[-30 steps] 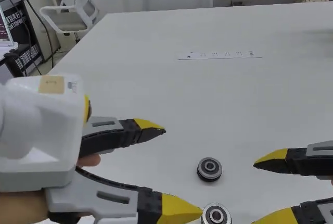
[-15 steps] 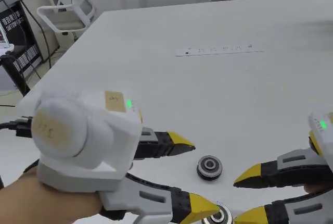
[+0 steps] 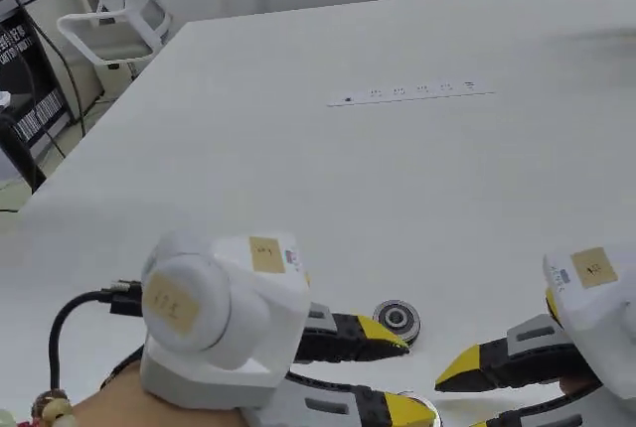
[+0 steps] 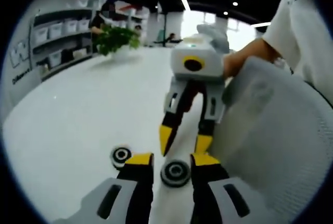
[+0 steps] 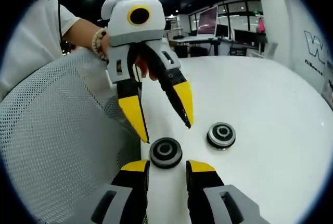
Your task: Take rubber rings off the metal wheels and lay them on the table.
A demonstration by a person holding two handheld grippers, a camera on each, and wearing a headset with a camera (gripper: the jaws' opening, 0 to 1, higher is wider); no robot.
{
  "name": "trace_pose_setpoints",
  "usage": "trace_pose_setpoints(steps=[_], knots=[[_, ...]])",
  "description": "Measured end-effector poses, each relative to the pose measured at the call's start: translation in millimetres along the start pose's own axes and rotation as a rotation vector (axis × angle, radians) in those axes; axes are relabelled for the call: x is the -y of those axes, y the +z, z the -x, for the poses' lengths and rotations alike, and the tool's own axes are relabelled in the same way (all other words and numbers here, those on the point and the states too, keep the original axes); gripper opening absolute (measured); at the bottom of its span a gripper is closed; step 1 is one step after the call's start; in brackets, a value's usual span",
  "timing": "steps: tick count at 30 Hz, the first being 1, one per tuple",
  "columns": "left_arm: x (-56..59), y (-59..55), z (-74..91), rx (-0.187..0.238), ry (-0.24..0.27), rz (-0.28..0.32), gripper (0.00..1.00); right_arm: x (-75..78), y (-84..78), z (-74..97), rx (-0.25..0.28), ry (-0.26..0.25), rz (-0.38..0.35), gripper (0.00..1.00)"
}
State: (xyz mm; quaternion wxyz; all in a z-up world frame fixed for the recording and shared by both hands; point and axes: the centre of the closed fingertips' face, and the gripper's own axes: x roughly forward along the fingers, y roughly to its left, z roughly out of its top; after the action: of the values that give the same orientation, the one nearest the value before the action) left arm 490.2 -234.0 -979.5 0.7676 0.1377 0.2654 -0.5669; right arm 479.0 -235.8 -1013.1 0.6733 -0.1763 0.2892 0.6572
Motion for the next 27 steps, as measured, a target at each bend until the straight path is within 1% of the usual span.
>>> trace_pose_setpoints(steps=[1,2,4,5,7,8,11,12,14,15,17,19,20,21,25,27], knots=[[0.9,-3.6,-1.9,-0.015,-0.001,-0.01,0.26,-0.5,-1.0,-1.0,-0.003,0.001,-0.001,0.26],[1.6,-5.6,-5.4,-0.015,-0.001,-0.001,0.25,-1.0,-2.1,-2.6,-0.006,-0.001,0.0,0.26],[6.0,-8.4,-8.4,-0.024,-0.028,0.045,0.24,-1.4,-2.3,-3.7,-0.007,-0.007,0.006,0.26],[5.6,-9.0,-9.1,-0.026,-0.024,0.036,0.24,-1.8,-2.6,-3.8,-0.008,-0.006,0.011,0.26],[6.4,-12.6,-9.5,-0.045,-0.019,0.005,0.22,-1.1,-2.6,-4.0,-0.007,-0.014,0.021,0.26],[7.4,-13.8,-9.7,-0.048,-0.021,0.003,0.22,-0.9,-2.6,-4.1,-0.007,-0.014,0.021,0.25],[5.7,-16.8,-9.8,-0.06,-0.015,-0.016,0.2,-1.7,-3.1,-6.0,-0.004,-0.008,0.016,0.25],[4.7,-17.9,-10.0,-0.065,-0.01,-0.018,0.19,-2.0,-3.3,-6.5,-0.004,-0.007,0.016,0.25],[-0.4,-24.9,-8.4,-0.092,0.021,-0.035,0.16,-2.3,-3.7,-7.1,-0.004,-0.005,0.019,0.25],[2.5,-20.8,-9.4,-0.07,0.006,-0.038,0.16,-2.4,-3.4,-7.4,-0.002,-0.006,0.02,0.24],[4.0,-19.6,-9.7,-0.069,0.007,-0.054,0.16,-2.2,-2.8,-7.8,0.001,-0.007,0.022,0.24],[4.3,-18.9,-10.6,-0.076,0.011,-0.101,0.15,-0.4,-2.2,-7.9,0.005,-0.017,0.028,0.24],[6.1,-19.1,-8.4,-0.083,0.014,-0.08,0.15,0.7,-2.0,-7.8,0.007,-0.021,0.031,0.24],[6.4,-17.3,-6.7,-0.076,0.016,-0.07,0.14,1.7,-1.4,-7.9,0.012,-0.025,0.031,0.24],[5.2,-14.2,-4.6,-0.063,0.027,-0.059,0.14,4.4,-0.6,-7.0,0.019,-0.037,0.04,0.22],[5.1,-14.6,-5.0,-0.061,0.028,-0.055,0.14,4.9,-0.7,-6.5,0.019,-0.04,0.044,0.21]])
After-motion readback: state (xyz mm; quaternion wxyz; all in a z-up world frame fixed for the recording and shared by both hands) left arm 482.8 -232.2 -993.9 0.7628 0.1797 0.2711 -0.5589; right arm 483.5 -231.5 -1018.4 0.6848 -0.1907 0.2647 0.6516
